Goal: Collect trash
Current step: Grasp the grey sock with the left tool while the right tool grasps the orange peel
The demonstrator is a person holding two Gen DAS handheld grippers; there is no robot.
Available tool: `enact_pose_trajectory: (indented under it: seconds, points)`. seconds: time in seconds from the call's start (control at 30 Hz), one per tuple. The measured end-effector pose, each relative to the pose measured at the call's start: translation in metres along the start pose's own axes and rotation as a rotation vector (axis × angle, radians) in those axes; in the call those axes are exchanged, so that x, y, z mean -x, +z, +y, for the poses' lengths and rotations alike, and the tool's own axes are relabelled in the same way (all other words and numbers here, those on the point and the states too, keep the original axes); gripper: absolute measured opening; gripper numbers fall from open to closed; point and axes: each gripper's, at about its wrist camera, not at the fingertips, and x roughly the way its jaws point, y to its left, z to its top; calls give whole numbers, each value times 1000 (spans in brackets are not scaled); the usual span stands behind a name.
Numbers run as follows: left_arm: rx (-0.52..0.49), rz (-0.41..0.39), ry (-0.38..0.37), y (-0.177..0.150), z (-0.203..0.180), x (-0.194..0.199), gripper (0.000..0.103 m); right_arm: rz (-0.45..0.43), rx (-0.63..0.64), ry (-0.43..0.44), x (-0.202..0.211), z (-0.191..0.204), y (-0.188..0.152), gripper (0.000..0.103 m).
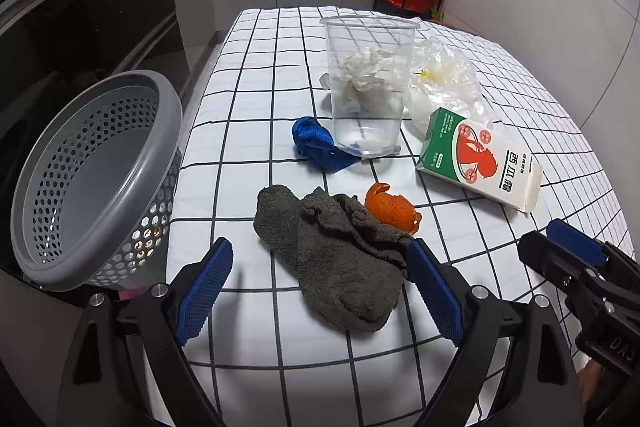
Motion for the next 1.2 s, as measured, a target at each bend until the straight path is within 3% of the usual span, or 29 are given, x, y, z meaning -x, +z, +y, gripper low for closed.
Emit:
enact_pose_trajectory:
  seconds: [0.2,0.4,0.77,1.07,1.2]
  points:
    - [8,10,-89,-2,0,-3,49,3,-3,-3,-3,-1,-2,63]
    - [14,-3,-124,-4,3,5,30,13,10,10,-8,6,0,63]
    - [42,-95,-47,5,34,38,26,-21,97,-14,-10,22,9,63]
    - [67,-136,8,9,54,52,26,48,120,46,-34,46,7,63]
    - [81,-139,29,8,62,53,25,82,143,24,-55,63,8,63]
